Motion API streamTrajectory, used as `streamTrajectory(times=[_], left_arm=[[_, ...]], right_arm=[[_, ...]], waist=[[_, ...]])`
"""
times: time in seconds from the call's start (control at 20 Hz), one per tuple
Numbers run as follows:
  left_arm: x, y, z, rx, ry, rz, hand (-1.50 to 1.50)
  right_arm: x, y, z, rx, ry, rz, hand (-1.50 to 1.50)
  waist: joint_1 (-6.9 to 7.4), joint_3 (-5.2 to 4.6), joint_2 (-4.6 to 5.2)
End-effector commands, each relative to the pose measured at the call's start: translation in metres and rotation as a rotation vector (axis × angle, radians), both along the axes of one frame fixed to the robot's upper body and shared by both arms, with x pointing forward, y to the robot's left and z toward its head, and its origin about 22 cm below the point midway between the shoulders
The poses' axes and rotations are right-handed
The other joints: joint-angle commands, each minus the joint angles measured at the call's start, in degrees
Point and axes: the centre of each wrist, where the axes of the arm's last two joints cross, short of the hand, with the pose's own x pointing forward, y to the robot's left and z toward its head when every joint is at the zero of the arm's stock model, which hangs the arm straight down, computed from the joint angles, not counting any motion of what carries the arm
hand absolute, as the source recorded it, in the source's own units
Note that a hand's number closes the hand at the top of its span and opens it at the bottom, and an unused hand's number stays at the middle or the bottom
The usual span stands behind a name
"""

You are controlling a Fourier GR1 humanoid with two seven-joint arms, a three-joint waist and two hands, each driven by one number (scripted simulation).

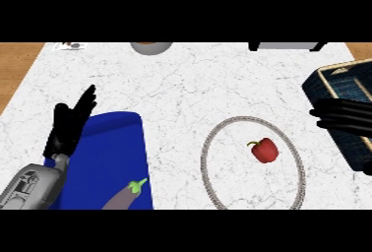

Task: Pick the bell pepper from the placemat and place it in the basket

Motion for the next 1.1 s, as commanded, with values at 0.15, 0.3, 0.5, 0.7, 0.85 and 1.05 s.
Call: streamTrajectory(times=[0.15,0.3,0.5,0.7,0.85,1.05], left_arm=[[0.009,0.000,-0.003,0.006,-0.002,0.019,0.00],[-0.007,-0.003,0.007,-0.008,-0.018,0.004,0.00],[-0.015,-0.018,-0.014,-0.006,-0.002,0.006,0.00],[-0.010,0.018,-0.008,0.008,0.014,0.005,0.00],[-0.011,0.019,-0.026,-0.006,0.008,0.017,0.00],[0.009,0.000,-0.007,0.009,0.004,-0.003,0.00]], right_arm=[[0.010,0.000,-0.032,0.045,0.059,0.099,-1.50],[0.019,0.029,-0.054,0.046,0.082,0.080,-1.50],[0.012,0.033,-0.081,0.044,0.111,0.109,-1.50],[0.029,0.031,-0.088,0.012,0.107,0.115,-1.50],[0.030,0.055,-0.105,0.043,0.101,0.106,-1.50],[0.042,0.059,-0.102,0.028,0.092,0.104,-1.50]], waist=[[-0.68,-0.03,-0.04],[-0.03,-0.02,-0.17],[-0.34,-0.01,-0.22],[-0.34,-0.03,-0.09],[-0.54,-0.05,-0.08],[-0.68,-0.04,-0.11]])
